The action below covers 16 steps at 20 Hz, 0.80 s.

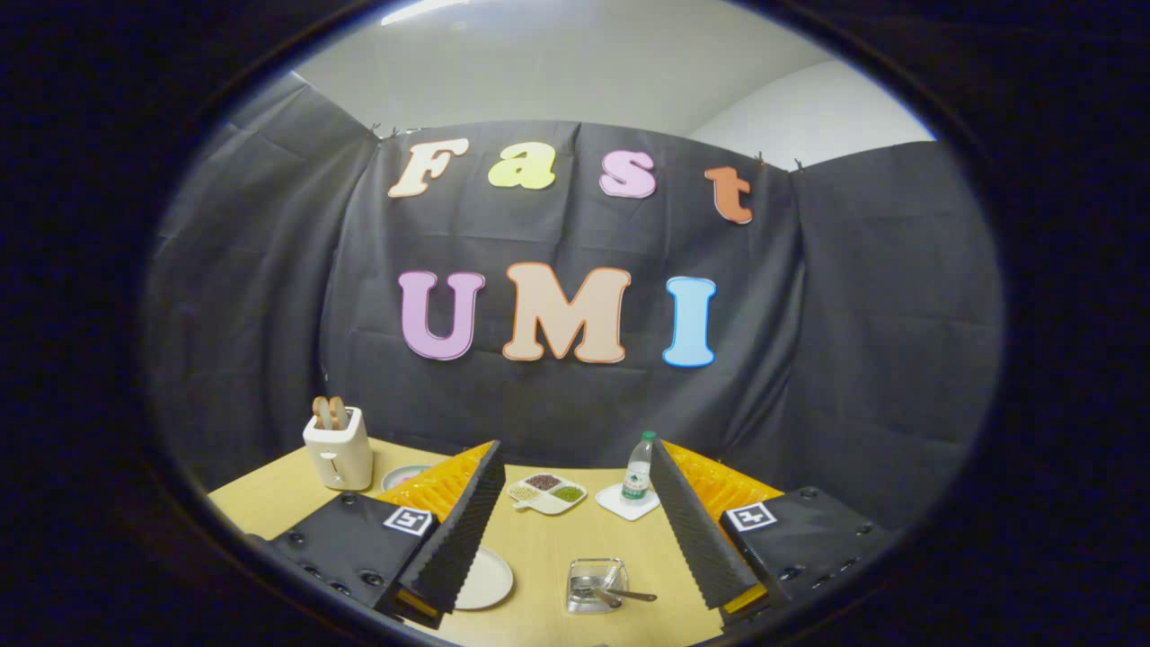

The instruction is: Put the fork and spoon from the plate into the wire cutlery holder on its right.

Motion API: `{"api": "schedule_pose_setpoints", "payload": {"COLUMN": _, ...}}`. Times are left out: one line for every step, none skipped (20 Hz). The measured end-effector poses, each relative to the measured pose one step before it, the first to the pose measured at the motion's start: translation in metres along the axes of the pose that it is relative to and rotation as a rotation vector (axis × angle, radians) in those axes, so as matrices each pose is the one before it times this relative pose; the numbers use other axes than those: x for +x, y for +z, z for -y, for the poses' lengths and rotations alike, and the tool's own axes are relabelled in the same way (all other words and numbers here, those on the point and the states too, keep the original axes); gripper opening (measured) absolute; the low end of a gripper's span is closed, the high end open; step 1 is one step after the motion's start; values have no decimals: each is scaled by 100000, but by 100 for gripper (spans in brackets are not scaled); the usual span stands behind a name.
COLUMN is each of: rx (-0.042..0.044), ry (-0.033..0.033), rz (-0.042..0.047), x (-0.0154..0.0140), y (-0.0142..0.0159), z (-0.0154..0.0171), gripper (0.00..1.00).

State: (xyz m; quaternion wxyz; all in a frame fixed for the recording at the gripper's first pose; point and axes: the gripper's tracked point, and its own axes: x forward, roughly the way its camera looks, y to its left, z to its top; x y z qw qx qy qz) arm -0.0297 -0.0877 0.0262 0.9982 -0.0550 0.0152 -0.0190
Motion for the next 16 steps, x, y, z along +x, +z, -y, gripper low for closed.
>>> {"api": "schedule_pose_setpoints", "payload": {"rx": -29, "ry": -211, "rz": 502, "x": -29, "y": 67, "z": 25, "gripper": 100}}
{"api": "schedule_pose_setpoints", "payload": {"rx": -6, "ry": -929, "rz": 422, "x": -72, "y": 133, "z": 124, "gripper": 100}}
{"api": "schedule_pose_setpoints", "payload": {"rx": -126, "ry": -1043, "rz": 603, "x": 55, "y": 109, "z": 214, "gripper": 100}}
{"api": "schedule_pose_setpoints", "payload": {"rx": -98, "ry": -1197, "rz": 1600, "x": 31, "y": 478, "z": 133, "gripper": 100}}
{"api": "schedule_pose_setpoints", "payload": {"rx": -248, "ry": -774, "rz": 1126, "x": 7, "y": 176, "z": 127, "gripper": 100}}
{"api": "schedule_pose_setpoints", "payload": {"rx": -181, "ry": -575, "rz": 970, "x": 35, "y": 298, "z": 112, "gripper": 100}}
{"api": "schedule_pose_setpoints", "payload": {"rx": -299, "ry": -475, "rz": 813, "x": -27, "y": 193, "z": 30, "gripper": 100}}
{"api": "schedule_pose_setpoints", "payload": {"rx": 136, "ry": -661, "rz": 737, "x": 61, "y": 257, "z": 174, "gripper": 100}}
{"api": "schedule_pose_setpoints", "payload": {"rx": 494, "ry": -56, "rz": 34, "x": 39, "y": 45, "z": 9, "gripper": 100}}
{"api": "schedule_pose_setpoints", "payload": {"rx": 427, "ry": -631, "rz": -99, "x": -63, "y": 18, "z": 193, "gripper": 100}}
{"api": "schedule_pose_setpoints", "payload": {"rx": 355, "ry": -675, "rz": 150, "x": 128, "y": 160, "z": 319, "gripper": 100}}
{"api": "schedule_pose_setpoints", "payload": {"rx": 282, "ry": -414, "rz": -168, "x": 75, "y": -70, "z": 183, "gripper": 100}}
{"api": "schedule_pose_setpoints", "payload": {"rx": 198, "ry": -288, "rz": -181, "x": 84, "y": -43, "z": 99, "gripper": 100}}
{"api": "schedule_pose_setpoints", "payload": {"rx": -81, "ry": -189, "rz": -358, "x": 111, "y": -164, "z": 62, "gripper": 100}}
{"api": "schedule_pose_setpoints", "payload": {"rx": -346, "ry": -270, "rz": -254, "x": 168, "y": -134, "z": 104, "gripper": 100}}
{"api": "schedule_pose_setpoints", "payload": {"rx": -237, "ry": 273, "rz": -211, "x": 148, "y": -70, "z": -66, "gripper": 100}}
